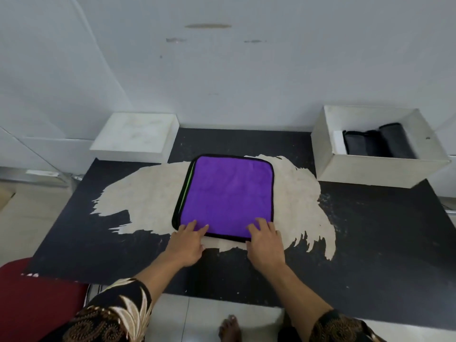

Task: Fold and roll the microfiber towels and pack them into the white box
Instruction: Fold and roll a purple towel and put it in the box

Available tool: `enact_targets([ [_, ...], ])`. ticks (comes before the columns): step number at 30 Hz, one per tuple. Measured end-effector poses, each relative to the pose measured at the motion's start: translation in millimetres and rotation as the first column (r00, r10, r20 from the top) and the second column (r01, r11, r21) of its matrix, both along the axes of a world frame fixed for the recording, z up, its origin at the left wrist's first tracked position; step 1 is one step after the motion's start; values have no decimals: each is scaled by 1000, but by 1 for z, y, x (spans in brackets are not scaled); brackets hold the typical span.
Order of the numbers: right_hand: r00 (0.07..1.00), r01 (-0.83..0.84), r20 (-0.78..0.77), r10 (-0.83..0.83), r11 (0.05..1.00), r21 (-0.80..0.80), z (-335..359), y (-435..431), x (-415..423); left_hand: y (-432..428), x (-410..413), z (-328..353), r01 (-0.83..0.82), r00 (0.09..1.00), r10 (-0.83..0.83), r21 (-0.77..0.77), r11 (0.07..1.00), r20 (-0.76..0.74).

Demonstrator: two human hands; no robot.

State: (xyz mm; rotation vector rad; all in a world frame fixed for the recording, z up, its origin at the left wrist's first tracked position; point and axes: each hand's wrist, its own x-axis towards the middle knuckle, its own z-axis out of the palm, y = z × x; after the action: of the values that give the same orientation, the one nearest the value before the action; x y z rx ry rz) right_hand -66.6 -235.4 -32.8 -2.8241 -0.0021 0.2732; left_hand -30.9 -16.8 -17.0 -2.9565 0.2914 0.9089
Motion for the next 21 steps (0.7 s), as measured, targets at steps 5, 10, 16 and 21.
enact_targets([
  [5,1000,19,2,-19,998,-53,-7,-1,-2,8,2,-3,56,998,-56,-18,998,3],
  [10,997,47,57,-44,998,-41,-7,-1,6,5,-2,-7,55,998,-54,-27,998,29],
  [16,1000,-7,30,9,996,-84,-5,2,8,5,1,-5,70,990,-63,-53,996,128],
  [21,991,99,94,-99,995,8,4,7,19,-12,5,-5,66,946,-4,-181,981,323],
])
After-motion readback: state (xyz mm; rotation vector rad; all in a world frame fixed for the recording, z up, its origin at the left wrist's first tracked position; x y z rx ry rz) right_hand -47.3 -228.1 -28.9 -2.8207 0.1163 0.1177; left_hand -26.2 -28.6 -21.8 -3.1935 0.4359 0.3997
